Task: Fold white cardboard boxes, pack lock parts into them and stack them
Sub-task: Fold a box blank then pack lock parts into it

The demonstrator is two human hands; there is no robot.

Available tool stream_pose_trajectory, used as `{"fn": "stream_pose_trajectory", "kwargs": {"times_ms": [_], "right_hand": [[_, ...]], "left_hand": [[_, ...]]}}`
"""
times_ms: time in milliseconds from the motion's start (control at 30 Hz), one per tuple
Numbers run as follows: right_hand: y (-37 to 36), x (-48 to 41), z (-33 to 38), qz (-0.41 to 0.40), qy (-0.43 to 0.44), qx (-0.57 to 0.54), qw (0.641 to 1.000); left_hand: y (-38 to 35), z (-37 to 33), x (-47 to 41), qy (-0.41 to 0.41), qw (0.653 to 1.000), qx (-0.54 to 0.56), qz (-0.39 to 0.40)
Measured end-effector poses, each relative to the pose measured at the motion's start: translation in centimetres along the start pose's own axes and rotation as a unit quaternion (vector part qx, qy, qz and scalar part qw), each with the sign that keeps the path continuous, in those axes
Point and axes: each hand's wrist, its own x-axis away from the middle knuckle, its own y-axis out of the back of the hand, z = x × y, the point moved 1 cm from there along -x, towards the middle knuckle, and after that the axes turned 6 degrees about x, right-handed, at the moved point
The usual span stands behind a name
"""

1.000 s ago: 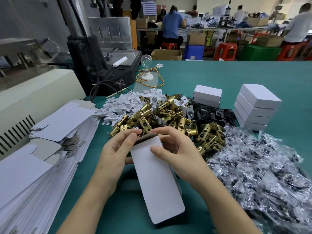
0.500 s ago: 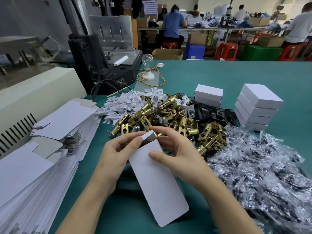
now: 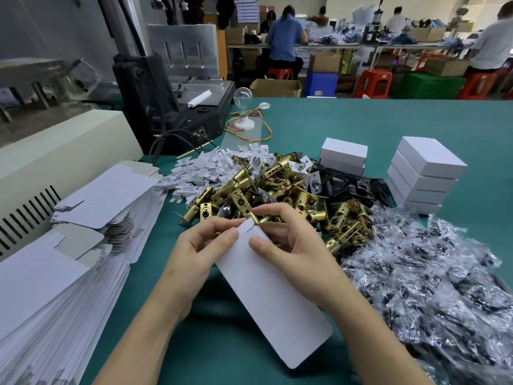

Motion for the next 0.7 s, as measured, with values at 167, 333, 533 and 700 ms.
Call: {"fn": "stream_pose_trajectory", "kwargs": {"times_ms": [167, 333, 533, 700], "right_hand": [[-0.13, 0.04, 0.18, 0.000, 0.005, 0.018, 1.000], [-0.14, 0.08, 0.25, 0.000, 0.004, 0.025, 1.000], [-0.43, 0.21, 0.34, 0.007, -0.001, 0.026, 1.000], [-0.56, 0.27, 0.52, 0.004, 0.014, 0.052, 0.999]], "left_hand": [[0.08, 0.00, 0.06, -0.004, 1.000, -0.012, -0.004], [0.18, -0.04, 0.14, -0.002, 1.000, -0.024, -0.002], [-0.19, -0.18, 0.18, -0.011, 1.000, -0.023, -0.011], [-0.17, -0.13, 0.13, -0.001, 0.999, -0.020, -0.026]]}}
